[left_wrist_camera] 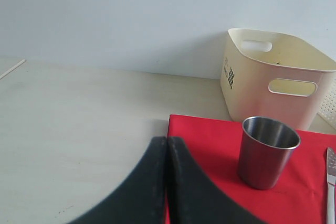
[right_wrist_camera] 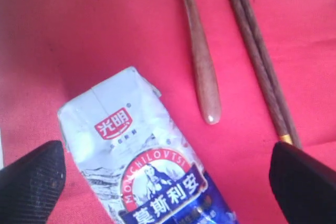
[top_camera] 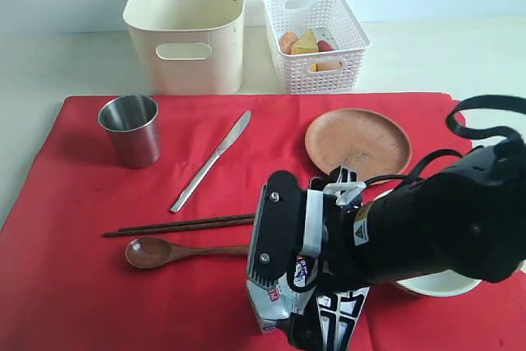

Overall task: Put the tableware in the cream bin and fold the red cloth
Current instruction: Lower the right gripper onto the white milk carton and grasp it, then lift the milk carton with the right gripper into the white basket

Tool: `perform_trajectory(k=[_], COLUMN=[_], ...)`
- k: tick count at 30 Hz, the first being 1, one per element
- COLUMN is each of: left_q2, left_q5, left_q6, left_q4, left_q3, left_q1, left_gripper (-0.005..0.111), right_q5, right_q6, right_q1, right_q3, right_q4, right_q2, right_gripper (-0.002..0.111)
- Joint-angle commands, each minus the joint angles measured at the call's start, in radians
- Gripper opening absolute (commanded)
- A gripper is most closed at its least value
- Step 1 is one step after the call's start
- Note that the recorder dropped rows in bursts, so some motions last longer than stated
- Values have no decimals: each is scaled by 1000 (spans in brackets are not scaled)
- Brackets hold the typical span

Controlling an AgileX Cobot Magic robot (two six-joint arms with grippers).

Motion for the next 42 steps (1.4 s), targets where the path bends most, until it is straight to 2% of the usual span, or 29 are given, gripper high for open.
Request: perform_trajectory(k=[1,5,7,10,16,18,19,26,30,35,42], left_q2=[-7,-7,-7,-7,-7,-7,-7,-7,-7,-7,-7], left_q5=[-3,-3,-3,-3,-3,-3,-3,-3,-3,-3,-3], left_q6=[1,1,1,1,1,1,1,1,1,1,1], left_q4=[-6,-6,-6,-6,-6,-6,-6,-6,-6,-6,-6], left_q3=[0,0,0,0,0,0,0,0,0,0,0], left_q1=[1,1,1,1,1,1,1,1,1,1,1], left_gripper=[3,3,3,3,3,3,3,3,3,3,3], right_q5=[-64,-94,-94,-92,-80,-61,-53,-72,-177,-321,-419], right_q6=[-47,-56,-52,-52,-52,-49,-42,21,86,133,177], right_q1=[0,0,0,0,0,0,0,0,-19,-117,-292], right_q3=[5,5,5,5,5,5,5,3,3,3,-14], right_q4=[-8,-35,-35,-38,-42,-42,-42,-36,-36,37,52], right_q2=[83,118,115,98,36,-1,-18,-177,-245,-255,-146], right_gripper=[102,102,96,75,18,3,0,0,0,0,0])
